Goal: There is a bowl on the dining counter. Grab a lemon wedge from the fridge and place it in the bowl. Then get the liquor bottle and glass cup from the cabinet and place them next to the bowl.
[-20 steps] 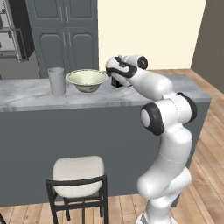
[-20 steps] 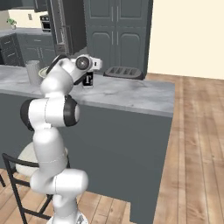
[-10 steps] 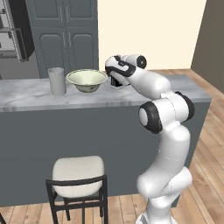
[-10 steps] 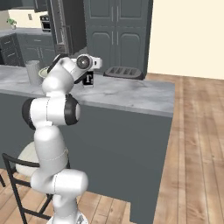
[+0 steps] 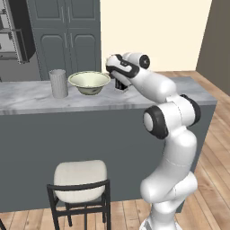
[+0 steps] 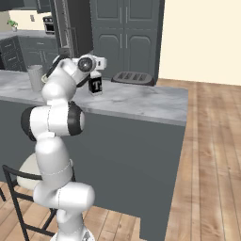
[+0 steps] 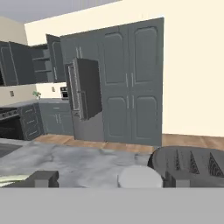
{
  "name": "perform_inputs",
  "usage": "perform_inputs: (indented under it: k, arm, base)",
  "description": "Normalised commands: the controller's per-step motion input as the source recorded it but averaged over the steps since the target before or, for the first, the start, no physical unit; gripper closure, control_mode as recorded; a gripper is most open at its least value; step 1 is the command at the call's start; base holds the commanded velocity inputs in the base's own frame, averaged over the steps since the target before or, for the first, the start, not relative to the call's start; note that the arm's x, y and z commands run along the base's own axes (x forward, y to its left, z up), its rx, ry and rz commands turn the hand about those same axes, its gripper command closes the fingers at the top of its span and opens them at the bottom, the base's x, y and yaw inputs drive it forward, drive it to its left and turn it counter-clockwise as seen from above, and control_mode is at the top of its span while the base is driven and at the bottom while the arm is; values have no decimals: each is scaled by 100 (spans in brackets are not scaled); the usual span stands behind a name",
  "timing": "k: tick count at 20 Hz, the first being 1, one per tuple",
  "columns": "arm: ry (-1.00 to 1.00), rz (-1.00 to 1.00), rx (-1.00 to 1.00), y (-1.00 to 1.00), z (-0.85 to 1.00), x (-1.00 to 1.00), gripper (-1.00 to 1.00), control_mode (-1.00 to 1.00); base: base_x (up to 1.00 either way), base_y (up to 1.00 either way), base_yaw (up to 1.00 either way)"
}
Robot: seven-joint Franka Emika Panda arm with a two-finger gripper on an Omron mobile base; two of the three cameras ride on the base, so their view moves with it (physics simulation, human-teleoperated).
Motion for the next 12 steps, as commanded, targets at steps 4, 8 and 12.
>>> perform_inputs:
  k: [4, 8, 12]
  arm:
    - [-29, 0, 0, 1, 86, -43, -100, -100]
    - [-35, 0, 0, 0, 95, -52, -100, -100]
    - [-35, 0, -3, -1, 85, -69, -100, -100]
  base:
    - [0, 0, 0]
    - [0, 0, 0]
    - [0, 0, 0]
